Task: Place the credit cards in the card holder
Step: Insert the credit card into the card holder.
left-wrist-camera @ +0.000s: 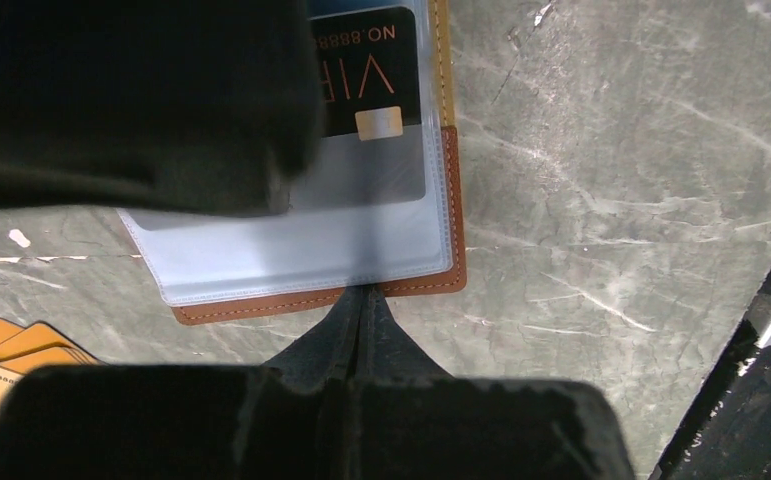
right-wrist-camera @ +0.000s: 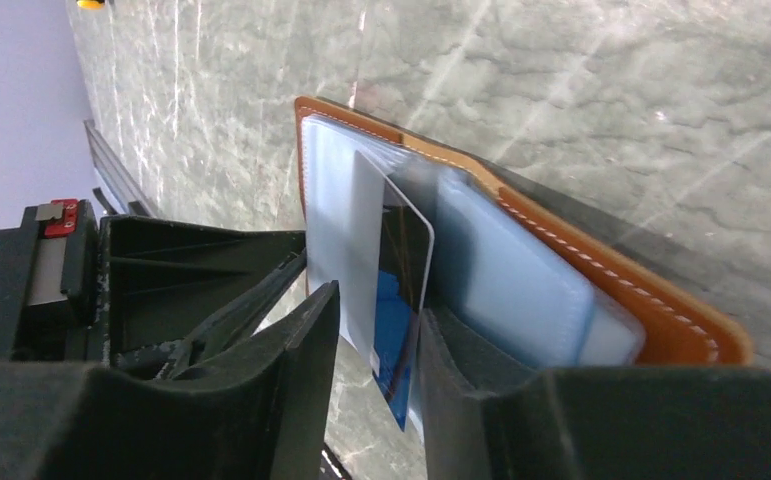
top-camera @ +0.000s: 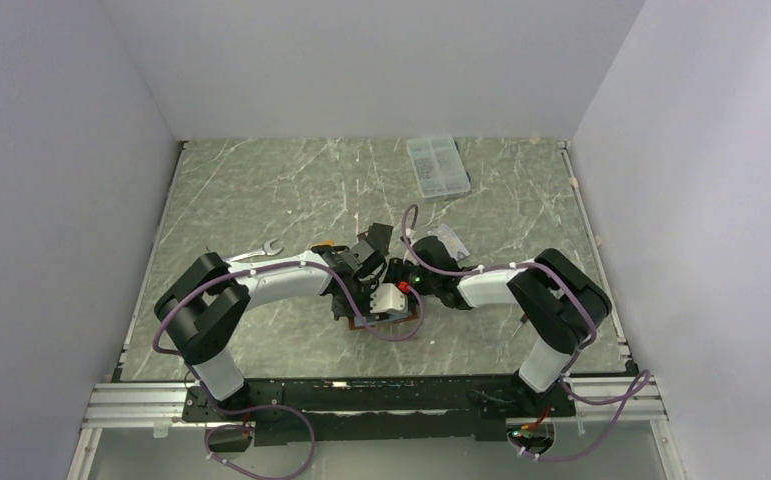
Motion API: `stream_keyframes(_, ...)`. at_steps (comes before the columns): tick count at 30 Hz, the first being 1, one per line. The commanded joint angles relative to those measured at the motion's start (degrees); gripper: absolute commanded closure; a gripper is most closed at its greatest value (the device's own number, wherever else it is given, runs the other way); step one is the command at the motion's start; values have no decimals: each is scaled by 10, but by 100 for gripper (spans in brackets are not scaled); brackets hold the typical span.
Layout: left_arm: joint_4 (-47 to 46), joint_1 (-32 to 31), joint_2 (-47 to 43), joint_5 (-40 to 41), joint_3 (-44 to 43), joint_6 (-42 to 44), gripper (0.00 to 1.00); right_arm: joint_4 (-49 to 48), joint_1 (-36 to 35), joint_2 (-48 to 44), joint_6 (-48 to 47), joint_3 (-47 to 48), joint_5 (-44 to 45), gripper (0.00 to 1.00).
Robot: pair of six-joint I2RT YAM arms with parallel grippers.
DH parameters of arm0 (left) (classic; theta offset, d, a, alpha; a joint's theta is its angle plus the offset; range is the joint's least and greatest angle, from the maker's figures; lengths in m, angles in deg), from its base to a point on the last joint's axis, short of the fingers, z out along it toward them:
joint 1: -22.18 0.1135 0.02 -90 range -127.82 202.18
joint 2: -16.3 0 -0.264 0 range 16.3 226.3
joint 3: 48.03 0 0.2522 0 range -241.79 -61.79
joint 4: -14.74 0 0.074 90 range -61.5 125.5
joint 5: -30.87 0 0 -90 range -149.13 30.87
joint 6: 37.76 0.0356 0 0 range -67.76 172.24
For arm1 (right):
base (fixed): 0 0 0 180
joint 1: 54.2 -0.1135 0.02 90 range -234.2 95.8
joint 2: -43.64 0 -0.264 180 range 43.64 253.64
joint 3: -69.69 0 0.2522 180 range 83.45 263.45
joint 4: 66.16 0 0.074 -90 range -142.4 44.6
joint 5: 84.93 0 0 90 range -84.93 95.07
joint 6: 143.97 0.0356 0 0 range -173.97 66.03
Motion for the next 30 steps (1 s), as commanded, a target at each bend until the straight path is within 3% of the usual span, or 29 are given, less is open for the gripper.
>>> stream_keyframes(1,-10,4,11,-24,-8,-4,100,119,-8,-15,-39,-5,88,56)
stream_keyframes(8,-12,18,13,-21,-4,1,100,138,-9,-44,-37,-8,104,46)
stream_keyframes(30,-27,21,11,-22,-7,1,100,149,-48,-39,-37,37,117,42)
